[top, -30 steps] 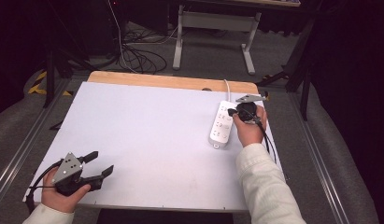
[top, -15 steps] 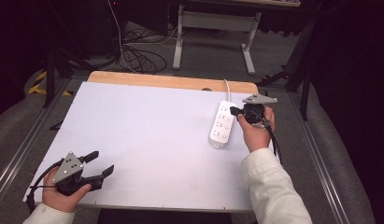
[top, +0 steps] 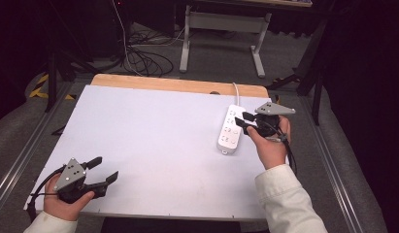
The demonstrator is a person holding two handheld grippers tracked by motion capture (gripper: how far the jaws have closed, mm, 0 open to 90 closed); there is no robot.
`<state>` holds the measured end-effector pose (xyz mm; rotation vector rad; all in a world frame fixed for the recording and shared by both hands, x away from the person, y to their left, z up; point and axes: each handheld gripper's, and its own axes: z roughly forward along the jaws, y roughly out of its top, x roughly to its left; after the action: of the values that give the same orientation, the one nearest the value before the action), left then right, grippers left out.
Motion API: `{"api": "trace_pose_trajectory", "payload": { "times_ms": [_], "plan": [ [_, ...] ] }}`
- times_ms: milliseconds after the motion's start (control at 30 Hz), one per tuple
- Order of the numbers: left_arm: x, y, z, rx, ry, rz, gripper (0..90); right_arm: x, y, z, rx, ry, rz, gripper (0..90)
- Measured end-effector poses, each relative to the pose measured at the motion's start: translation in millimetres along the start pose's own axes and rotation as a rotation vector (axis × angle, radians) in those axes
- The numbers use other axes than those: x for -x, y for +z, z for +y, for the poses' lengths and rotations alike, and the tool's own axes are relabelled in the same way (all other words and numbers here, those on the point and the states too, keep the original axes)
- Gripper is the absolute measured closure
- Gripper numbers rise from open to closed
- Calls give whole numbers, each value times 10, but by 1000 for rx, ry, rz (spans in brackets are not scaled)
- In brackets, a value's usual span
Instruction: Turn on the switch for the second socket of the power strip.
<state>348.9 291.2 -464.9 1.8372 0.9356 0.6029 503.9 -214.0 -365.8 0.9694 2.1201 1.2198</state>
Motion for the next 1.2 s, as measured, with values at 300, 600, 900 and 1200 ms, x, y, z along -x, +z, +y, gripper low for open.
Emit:
{"api": "trace_pose_trajectory", "payload": {
  "times_ms": [300, 600, 900, 1200],
  "plan": [
    [0, -5, 6, 22, -12, -16, 306, -238, -244, -70, 35, -27, 41, 389],
    [-1, -16, 9, 31, -3, 2, 262, -414, -378, -254, 39, -37, 106, 236],
    [24, -16, 24, 12, 8, -18, 255, -546, -387, -551, 37, -35, 166, 191],
    [36, -10, 27, 22, 2, -38, 238, -555, -359, -893, 66, 34, 233, 189]
  ]
}}
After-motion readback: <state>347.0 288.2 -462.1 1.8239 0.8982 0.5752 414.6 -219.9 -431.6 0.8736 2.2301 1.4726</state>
